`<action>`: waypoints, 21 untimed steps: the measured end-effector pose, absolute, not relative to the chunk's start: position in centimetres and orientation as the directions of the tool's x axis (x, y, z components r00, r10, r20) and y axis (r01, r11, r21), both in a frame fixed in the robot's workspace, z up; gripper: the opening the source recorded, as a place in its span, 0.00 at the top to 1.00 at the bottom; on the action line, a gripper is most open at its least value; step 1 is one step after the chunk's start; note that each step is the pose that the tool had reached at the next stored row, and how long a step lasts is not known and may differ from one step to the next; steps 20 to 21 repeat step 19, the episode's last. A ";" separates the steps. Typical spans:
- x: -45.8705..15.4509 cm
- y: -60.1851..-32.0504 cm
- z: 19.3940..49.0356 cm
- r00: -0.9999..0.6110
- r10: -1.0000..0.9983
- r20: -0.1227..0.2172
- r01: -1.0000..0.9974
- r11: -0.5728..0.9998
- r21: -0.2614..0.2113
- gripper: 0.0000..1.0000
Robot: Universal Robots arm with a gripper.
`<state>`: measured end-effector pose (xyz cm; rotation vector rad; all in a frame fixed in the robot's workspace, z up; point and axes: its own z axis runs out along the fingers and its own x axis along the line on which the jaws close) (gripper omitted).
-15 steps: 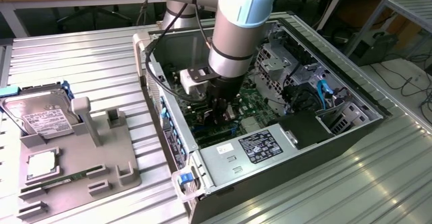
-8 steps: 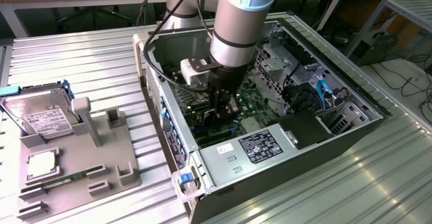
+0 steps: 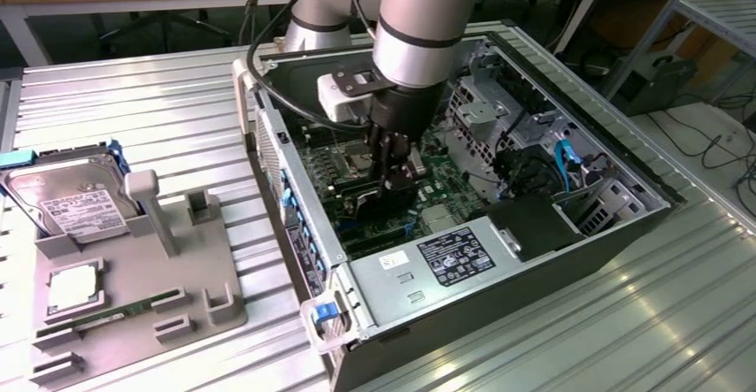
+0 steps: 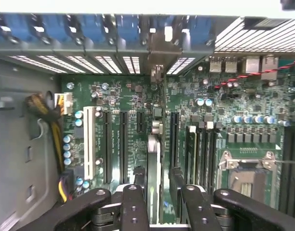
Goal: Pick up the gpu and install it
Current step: 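Insert the gpu into the slot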
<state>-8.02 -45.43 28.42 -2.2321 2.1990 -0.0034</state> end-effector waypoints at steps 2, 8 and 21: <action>-8.0 -45.4 28.5 0.015 -1.000 -0.004 -1.000 -0.015 -0.008 0.65; -8.0 -45.4 28.5 0.015 -1.000 -0.004 -1.000 -0.015 -0.008 0.74; -8.0 -45.4 28.5 0.015 -1.000 -0.004 -1.000 -0.015 -0.008 0.89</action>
